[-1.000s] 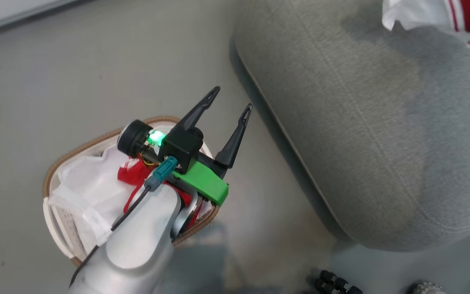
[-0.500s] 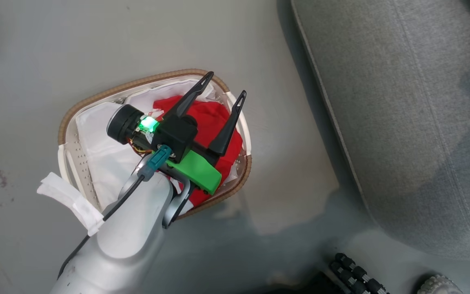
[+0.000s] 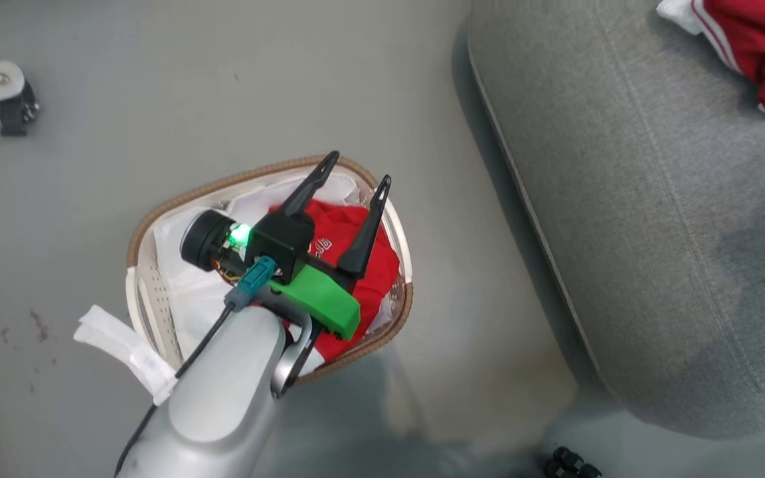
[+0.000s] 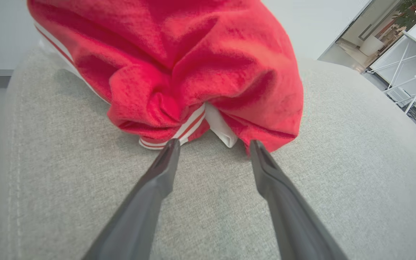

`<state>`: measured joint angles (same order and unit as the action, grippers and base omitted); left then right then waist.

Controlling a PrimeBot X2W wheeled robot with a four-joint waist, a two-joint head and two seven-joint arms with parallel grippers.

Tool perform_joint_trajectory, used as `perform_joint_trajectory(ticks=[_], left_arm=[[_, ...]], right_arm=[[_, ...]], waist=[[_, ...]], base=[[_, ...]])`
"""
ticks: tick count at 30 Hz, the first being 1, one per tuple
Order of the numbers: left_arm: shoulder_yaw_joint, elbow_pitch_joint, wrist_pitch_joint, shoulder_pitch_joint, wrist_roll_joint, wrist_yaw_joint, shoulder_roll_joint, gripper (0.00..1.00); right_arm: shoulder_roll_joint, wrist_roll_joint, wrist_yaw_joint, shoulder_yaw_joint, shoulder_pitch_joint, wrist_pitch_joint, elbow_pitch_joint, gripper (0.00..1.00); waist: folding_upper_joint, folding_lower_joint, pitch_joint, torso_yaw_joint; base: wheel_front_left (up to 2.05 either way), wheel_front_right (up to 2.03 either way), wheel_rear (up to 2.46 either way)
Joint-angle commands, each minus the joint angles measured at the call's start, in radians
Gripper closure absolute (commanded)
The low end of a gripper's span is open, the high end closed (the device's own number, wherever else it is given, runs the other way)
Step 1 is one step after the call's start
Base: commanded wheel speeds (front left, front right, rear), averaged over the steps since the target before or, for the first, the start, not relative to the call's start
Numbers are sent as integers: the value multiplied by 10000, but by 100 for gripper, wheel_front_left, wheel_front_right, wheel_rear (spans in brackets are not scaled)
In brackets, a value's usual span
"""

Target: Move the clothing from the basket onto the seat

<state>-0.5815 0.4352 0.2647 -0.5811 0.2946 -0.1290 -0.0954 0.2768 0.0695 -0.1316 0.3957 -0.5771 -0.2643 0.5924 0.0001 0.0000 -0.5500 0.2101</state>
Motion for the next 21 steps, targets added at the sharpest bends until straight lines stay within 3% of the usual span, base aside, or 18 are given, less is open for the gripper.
perform_joint_trajectory(ticks=[1,9,21], left_arm=[[83,35,-5,247,-1,-26,57,0],[762,150,-5,1064,-26,-26,279,0],[2188,525,-5,2165,-380,-26,307,0]], right_arm=[[27,-81,16,-22,275,-3,-210,0],[-133,-445,16,-551,1170,-3,-1319,0],[-568,-1353,16,-2479,1695,-3,-1768,0]], waist=[[-1,0,972,-56],[-1,0,2320,-490],[-1,0,3893,-1375]], base=[[0,0,0],[0,0,0],[0,0,0]])
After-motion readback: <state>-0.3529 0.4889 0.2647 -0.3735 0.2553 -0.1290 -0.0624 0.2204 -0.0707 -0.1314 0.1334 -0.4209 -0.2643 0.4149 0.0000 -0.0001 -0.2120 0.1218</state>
